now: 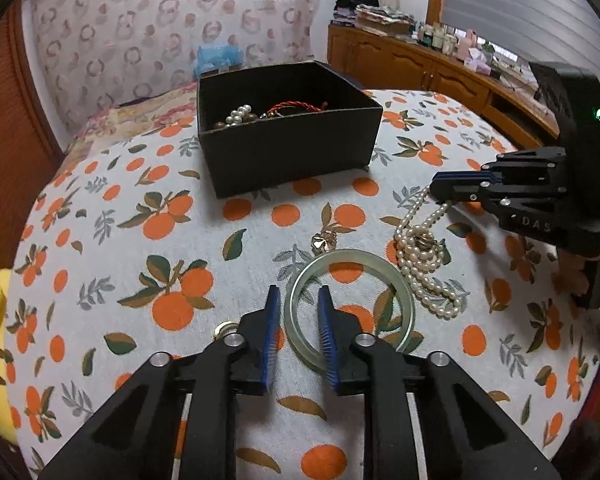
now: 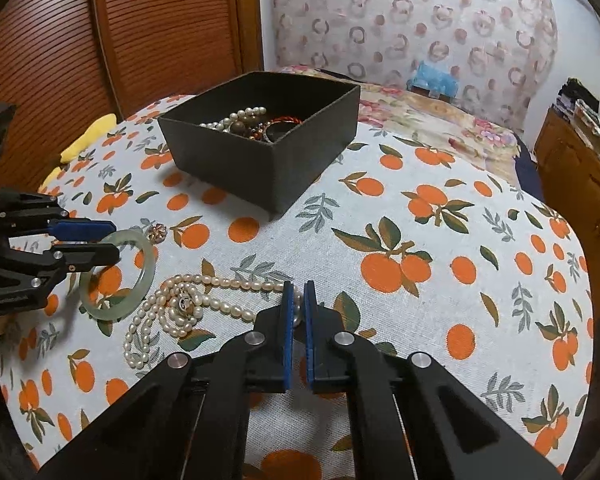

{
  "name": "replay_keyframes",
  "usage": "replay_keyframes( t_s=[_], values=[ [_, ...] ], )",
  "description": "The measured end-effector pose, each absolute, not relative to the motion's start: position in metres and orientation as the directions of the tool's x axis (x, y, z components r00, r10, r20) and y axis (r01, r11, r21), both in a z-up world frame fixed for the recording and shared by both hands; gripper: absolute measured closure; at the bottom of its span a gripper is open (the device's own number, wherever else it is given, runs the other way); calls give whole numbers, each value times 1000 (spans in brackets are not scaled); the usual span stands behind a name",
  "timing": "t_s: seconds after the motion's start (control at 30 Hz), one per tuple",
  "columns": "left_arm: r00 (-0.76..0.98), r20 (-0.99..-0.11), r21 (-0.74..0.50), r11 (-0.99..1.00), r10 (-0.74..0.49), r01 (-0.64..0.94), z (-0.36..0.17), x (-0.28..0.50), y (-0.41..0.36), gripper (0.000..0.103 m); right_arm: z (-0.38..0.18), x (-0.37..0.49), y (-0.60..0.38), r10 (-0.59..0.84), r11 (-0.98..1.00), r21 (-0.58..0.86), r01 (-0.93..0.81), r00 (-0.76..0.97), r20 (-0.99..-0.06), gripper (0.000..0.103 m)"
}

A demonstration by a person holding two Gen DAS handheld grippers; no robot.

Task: Organize jewelry
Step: 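Close the left tool on the jade bangle while the right grips the pearl necklace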

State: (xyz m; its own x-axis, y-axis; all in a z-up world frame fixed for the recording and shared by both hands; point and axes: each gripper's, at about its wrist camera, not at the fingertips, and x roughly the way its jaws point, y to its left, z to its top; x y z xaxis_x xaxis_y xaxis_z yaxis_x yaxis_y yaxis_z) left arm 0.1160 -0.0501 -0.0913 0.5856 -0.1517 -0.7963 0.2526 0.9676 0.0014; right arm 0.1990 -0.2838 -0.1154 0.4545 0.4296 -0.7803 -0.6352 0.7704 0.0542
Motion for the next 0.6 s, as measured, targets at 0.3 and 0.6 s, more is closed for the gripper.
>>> replay_keyframes(
  t_s=[0.3, 0.6],
  values=[
    [581, -802, 31, 962, -138, 271, -90, 119, -56, 93, -116, 197, -280, 412, 771, 24, -636, 470, -781, 97],
    [649, -736, 9, 957, -191, 291, -61, 97, -61, 96, -116, 198, -281, 418, 775, 37, -631, 467, -779, 97]
  ],
)
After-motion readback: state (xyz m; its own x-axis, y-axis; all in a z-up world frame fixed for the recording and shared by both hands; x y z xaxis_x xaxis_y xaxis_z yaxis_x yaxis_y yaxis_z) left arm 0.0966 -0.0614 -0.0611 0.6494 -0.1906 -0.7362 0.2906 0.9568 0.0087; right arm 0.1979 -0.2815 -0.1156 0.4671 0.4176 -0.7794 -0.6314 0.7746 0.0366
